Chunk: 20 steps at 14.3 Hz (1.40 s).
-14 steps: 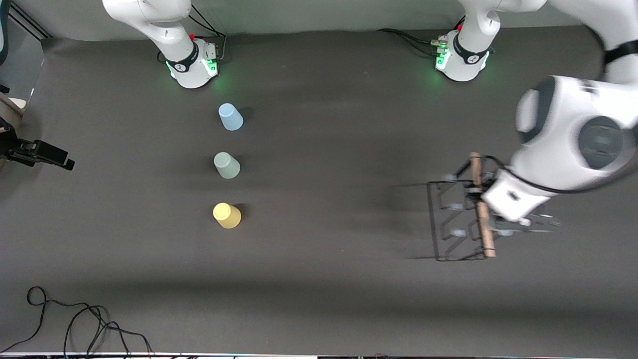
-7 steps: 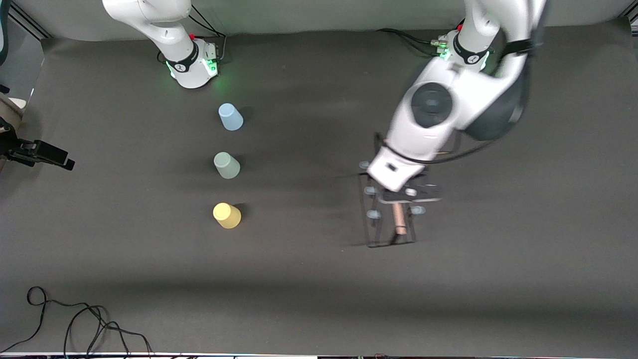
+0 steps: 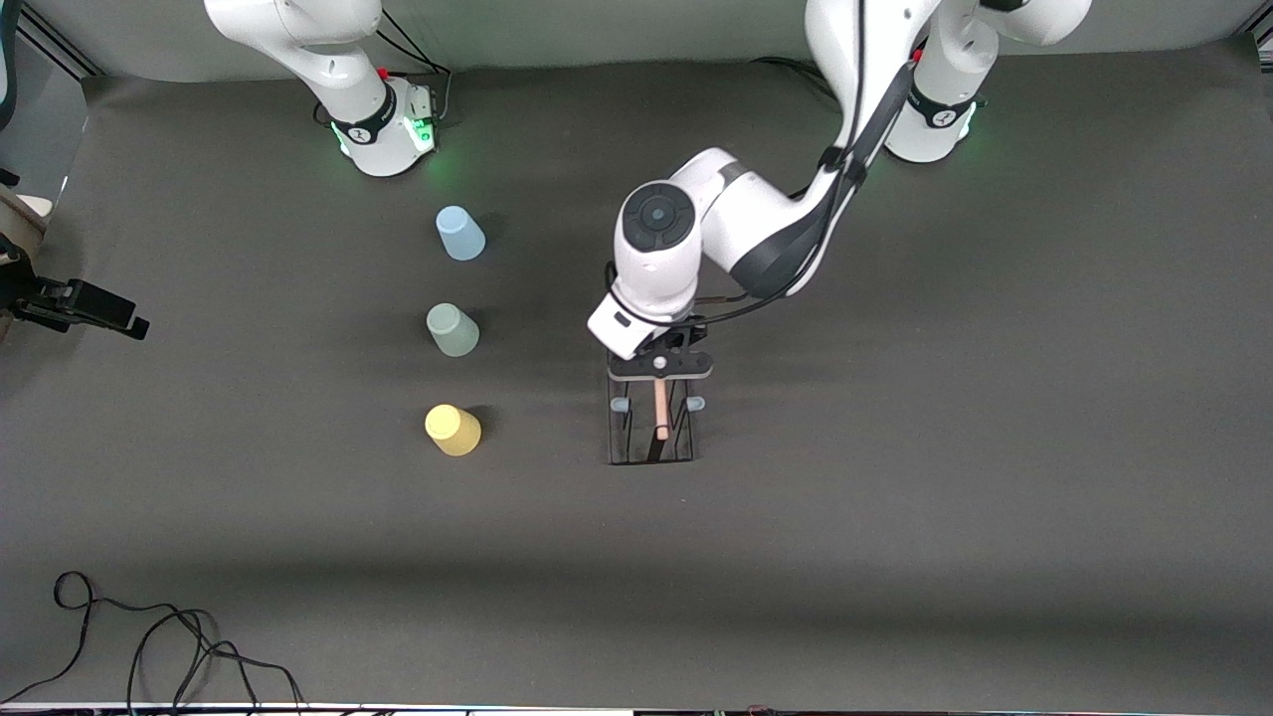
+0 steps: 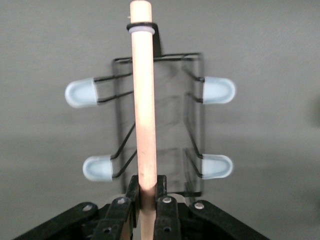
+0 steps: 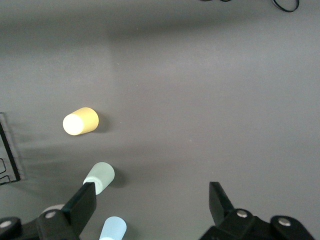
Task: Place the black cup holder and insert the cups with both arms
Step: 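Carry the rack with the left gripper to the table's middle, then release the rack and withdraw the left gripper while the right gripper reaches out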
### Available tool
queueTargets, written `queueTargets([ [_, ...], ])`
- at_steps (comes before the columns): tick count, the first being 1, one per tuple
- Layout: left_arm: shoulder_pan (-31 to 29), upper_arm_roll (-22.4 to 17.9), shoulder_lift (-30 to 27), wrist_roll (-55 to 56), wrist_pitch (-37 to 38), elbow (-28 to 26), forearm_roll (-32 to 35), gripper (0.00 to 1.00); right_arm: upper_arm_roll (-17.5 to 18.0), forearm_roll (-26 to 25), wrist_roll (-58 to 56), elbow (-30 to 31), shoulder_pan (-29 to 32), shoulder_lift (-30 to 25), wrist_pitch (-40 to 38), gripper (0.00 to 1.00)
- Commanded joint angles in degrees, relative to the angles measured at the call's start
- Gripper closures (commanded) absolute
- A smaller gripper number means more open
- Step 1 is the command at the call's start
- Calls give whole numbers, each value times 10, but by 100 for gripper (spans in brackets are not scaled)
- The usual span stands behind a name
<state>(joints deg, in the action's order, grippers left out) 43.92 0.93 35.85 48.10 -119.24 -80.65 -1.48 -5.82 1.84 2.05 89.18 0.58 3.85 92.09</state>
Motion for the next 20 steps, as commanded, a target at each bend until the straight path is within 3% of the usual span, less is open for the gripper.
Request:
queueTargets([
  [1,-2,1,17,37,3,21,-1,100,-1,6,-2,-9,1,4,-8,0],
  [7,-2,4,19,48,3,20,-1,100,-1,6,-2,-9,1,3,-8,0],
  [8,-2,4,19,49,3,21,-2,45,-1,6,-2,-9,1,4,-8,0],
  [9,-2,4,19,49,3,21,-2,3,-1,6,-2,-9,1,4,-8,0],
  [12,-3,4,11,42,12,34,2,0,-2,6,-3,-9,1,3,-8,0],
  [14,-5,4,7,41,43,80,2,0,-1,6,-2,-9,1,4,-8,0],
  [17,-35,3,-1,-3,176,165,-2,0,-1,6,-3,-9,1,4,-8,0],
  [20,-112,3,-59,-165,273,167,-5,0,-1,7,5,1,-3,-2,-7,0],
])
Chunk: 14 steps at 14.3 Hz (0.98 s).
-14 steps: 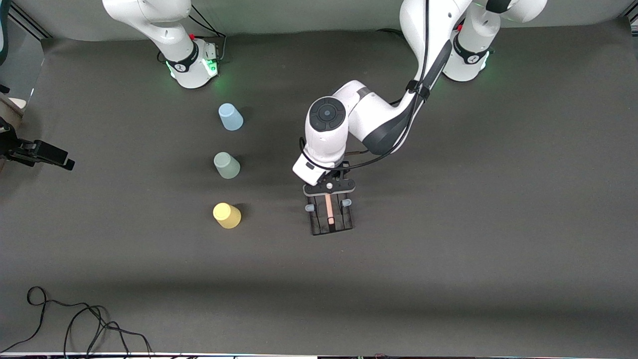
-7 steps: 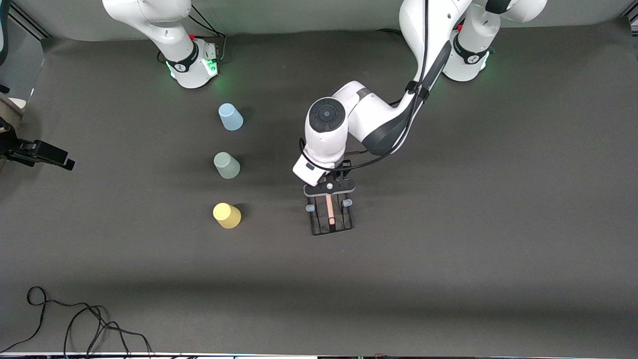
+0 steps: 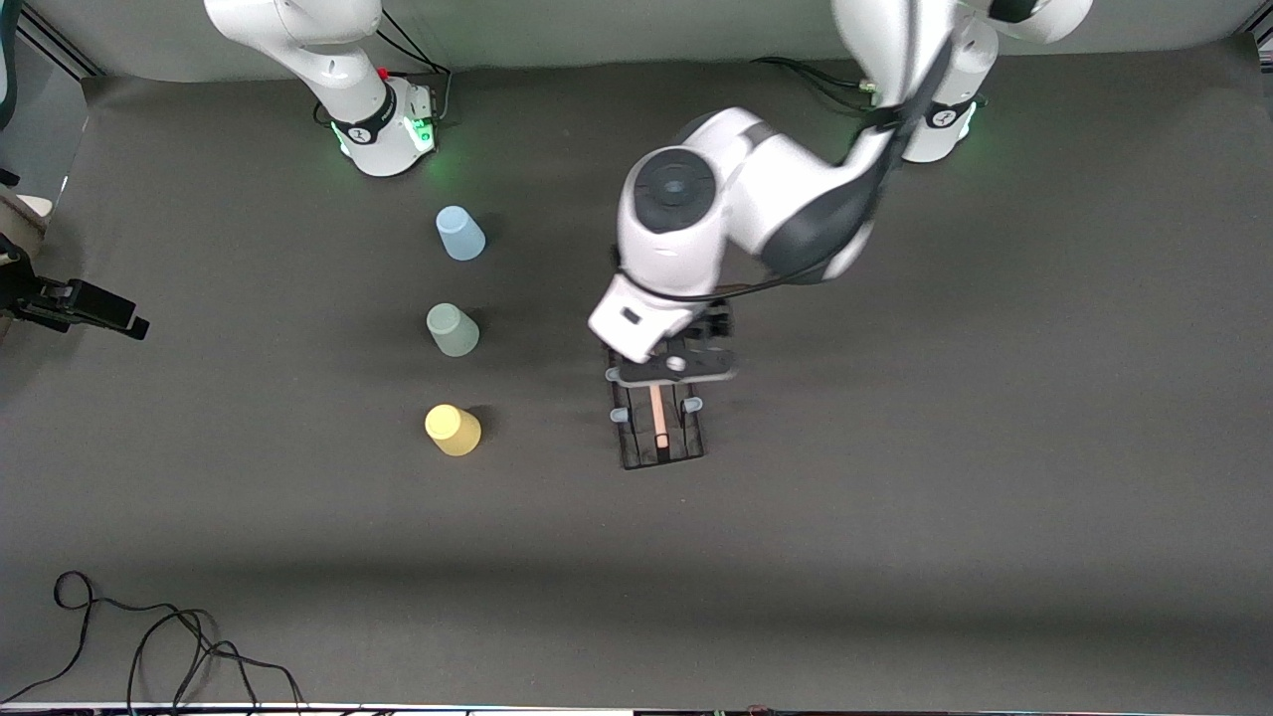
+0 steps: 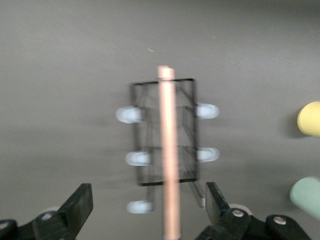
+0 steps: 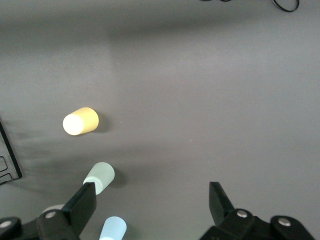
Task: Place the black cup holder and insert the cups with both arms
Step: 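Release the rack and withdraw the left gripper while the right gripper reaches out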
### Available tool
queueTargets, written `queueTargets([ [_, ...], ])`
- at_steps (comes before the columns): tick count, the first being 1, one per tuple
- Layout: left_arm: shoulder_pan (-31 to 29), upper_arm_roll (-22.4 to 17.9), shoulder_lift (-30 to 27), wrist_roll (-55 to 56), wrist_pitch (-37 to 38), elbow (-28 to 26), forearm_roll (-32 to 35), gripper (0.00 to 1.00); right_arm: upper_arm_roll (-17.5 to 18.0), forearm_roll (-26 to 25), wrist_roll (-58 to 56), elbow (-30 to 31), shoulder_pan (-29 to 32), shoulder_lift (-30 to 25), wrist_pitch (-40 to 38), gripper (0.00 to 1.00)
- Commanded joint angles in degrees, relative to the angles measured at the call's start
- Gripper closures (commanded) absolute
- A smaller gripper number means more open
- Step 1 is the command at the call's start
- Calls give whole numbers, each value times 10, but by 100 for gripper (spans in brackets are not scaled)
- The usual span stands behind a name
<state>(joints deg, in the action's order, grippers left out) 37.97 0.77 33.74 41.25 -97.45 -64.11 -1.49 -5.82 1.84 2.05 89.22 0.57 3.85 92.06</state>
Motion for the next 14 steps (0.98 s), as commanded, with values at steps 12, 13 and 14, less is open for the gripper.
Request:
queueTargets([
  [12,-320,-2,-312,-396,14,-325,5,0,2,9,217,163,-148,-34,131,0],
  [13,-330,-2,-308,-396,13,-324,5,0,2,9,233,193,-165,-39,158,0],
  [14,-339,-2,-308,-396,13,-324,6,0,1,9,247,224,-180,-45,183,0],
])
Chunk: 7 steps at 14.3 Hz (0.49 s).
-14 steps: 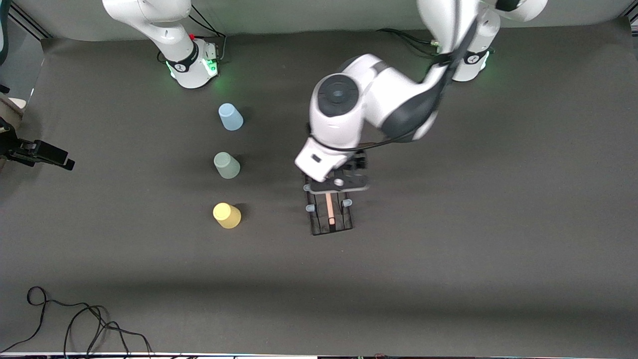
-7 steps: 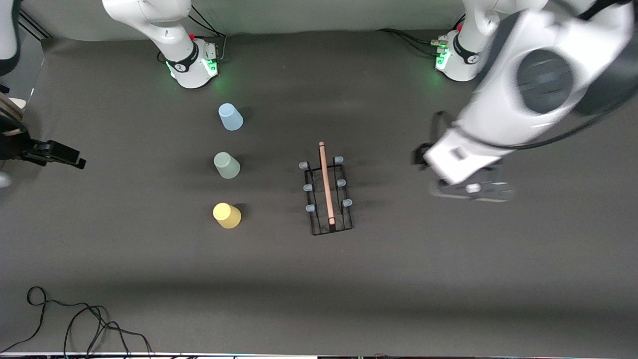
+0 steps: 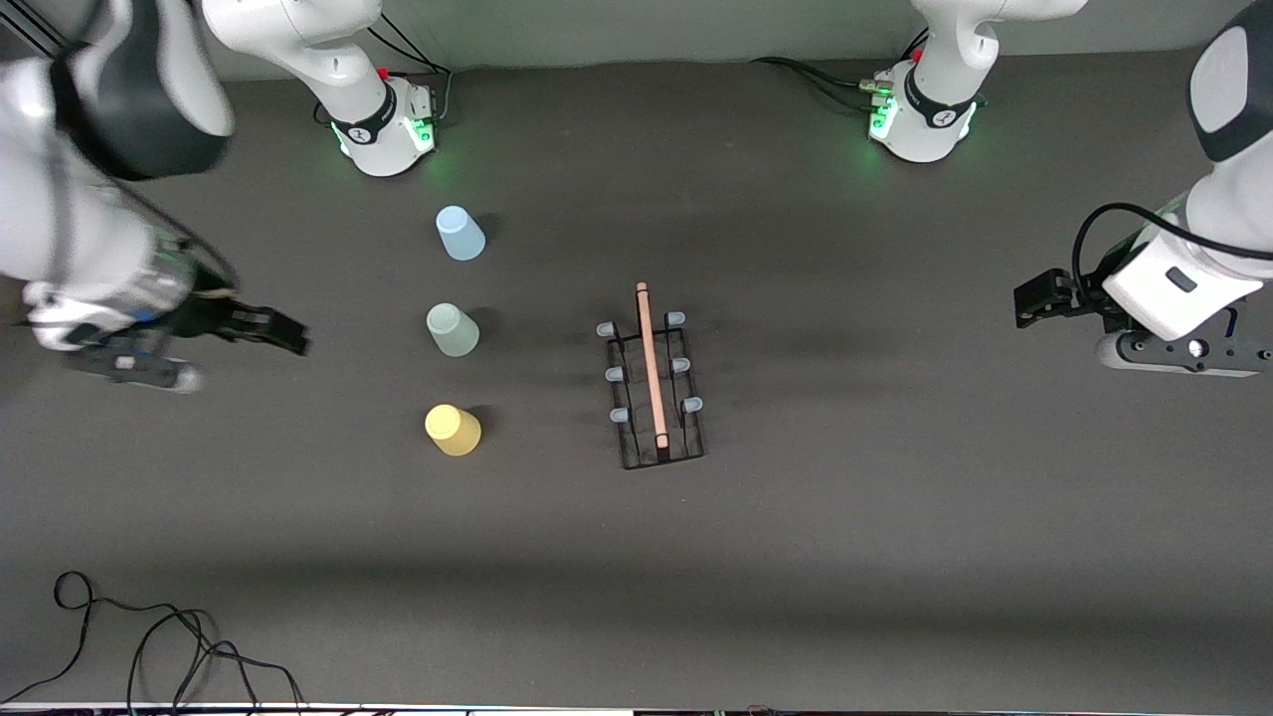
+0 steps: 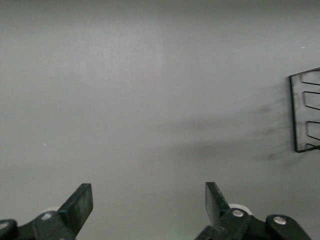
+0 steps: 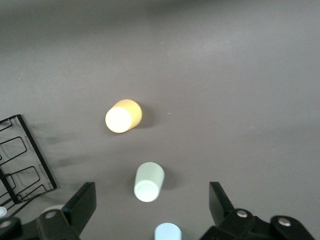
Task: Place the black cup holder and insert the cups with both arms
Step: 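Grasp the pale green cup with the right gripper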
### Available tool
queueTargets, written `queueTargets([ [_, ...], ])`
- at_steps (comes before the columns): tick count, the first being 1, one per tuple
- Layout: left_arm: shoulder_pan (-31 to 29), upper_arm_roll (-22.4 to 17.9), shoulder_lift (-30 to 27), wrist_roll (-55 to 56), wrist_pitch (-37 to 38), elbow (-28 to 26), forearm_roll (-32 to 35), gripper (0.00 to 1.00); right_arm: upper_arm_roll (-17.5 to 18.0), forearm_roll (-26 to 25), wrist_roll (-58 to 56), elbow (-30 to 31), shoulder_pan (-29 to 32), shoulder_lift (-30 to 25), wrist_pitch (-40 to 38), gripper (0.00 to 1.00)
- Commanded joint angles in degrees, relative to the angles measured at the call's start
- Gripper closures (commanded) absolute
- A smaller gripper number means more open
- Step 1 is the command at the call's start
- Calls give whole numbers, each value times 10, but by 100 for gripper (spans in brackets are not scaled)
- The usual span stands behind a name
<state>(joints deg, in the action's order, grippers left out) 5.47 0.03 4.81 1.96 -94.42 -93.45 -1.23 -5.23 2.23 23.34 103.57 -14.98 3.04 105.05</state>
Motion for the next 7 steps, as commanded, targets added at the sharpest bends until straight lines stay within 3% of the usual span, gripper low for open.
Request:
queueTargets([
  [1,-20,6,-19,-3,-17,-31,9,0,-5,4,56,115,-34,-42,86,0],
  [4,-22,6,-19,-4,-14,-18,52,0,-5,3,89,204,-72,-48,174,0],
  [7,-22,5,-19,-5,-15,-17,52,0,-3,3,91,267,-78,-45,234,0],
])
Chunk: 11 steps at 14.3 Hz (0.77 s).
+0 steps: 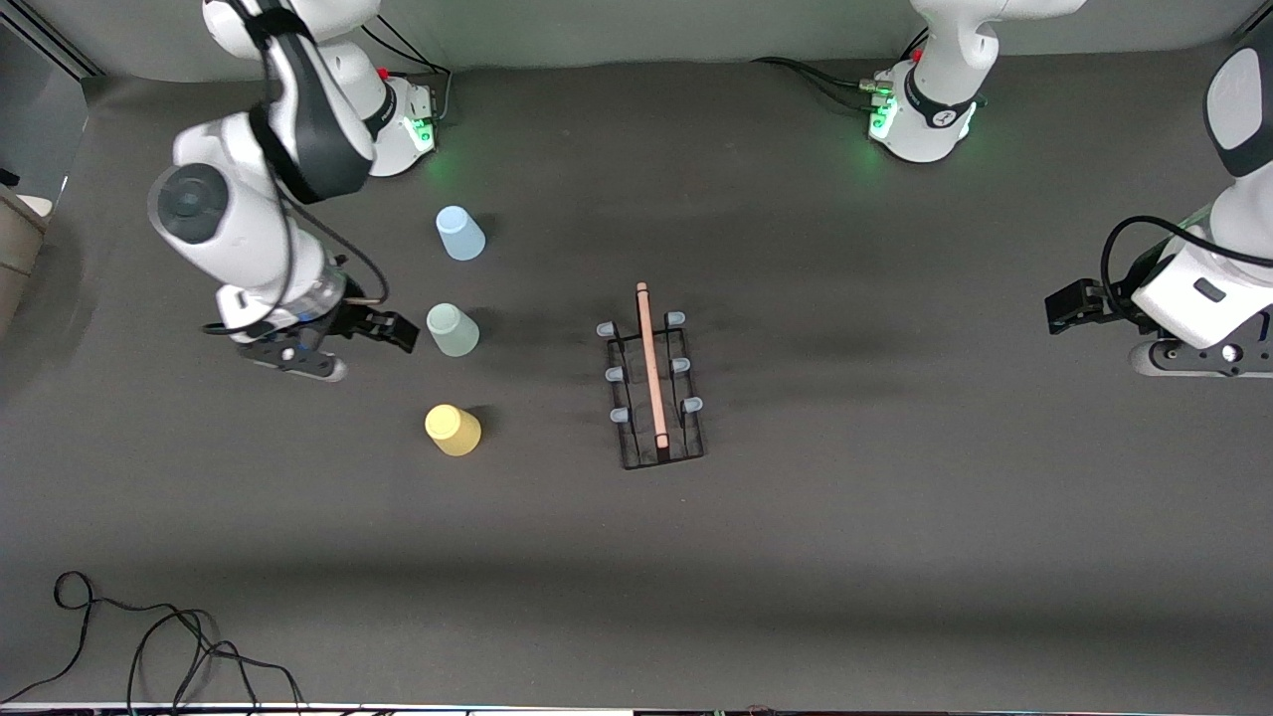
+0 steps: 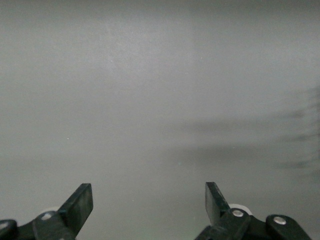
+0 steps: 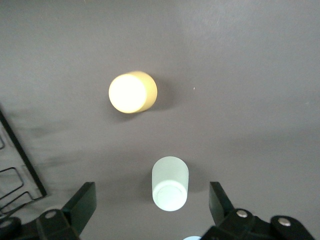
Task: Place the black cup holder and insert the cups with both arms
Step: 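Grasp the pale green cup with the right gripper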
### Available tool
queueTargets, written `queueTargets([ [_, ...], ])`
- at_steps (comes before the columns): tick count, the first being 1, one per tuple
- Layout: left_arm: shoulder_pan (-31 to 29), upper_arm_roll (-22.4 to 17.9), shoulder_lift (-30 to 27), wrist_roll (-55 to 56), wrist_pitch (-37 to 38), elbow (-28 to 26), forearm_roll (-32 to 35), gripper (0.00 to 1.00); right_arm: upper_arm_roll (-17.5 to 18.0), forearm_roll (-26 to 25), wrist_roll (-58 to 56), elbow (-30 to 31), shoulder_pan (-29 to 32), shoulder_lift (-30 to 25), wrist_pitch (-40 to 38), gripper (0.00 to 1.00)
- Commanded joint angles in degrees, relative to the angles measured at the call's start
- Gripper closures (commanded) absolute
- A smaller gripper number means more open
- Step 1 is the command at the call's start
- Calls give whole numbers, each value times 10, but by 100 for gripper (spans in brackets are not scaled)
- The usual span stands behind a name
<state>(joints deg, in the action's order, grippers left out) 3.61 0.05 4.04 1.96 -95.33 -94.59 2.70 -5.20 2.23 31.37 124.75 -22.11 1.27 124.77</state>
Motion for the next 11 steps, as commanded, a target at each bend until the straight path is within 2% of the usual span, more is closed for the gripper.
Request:
queueTargets([
  [1,-3,5,-11,-5,-6,-4,13,0,-3,3,10,65,-15,-22,45,0],
  [5,-4,7,-11,-4,-6,3,13,0,-3,2,4,123,-23,-10,103,0],
  [8,-37,25,-7,-8,-6,10,6,0,-3,3,1,163,-30,12,175,0],
  [11,-34,25,-4,-13,-3,38,5,0,-3,2,1,176,-32,38,221,0],
])
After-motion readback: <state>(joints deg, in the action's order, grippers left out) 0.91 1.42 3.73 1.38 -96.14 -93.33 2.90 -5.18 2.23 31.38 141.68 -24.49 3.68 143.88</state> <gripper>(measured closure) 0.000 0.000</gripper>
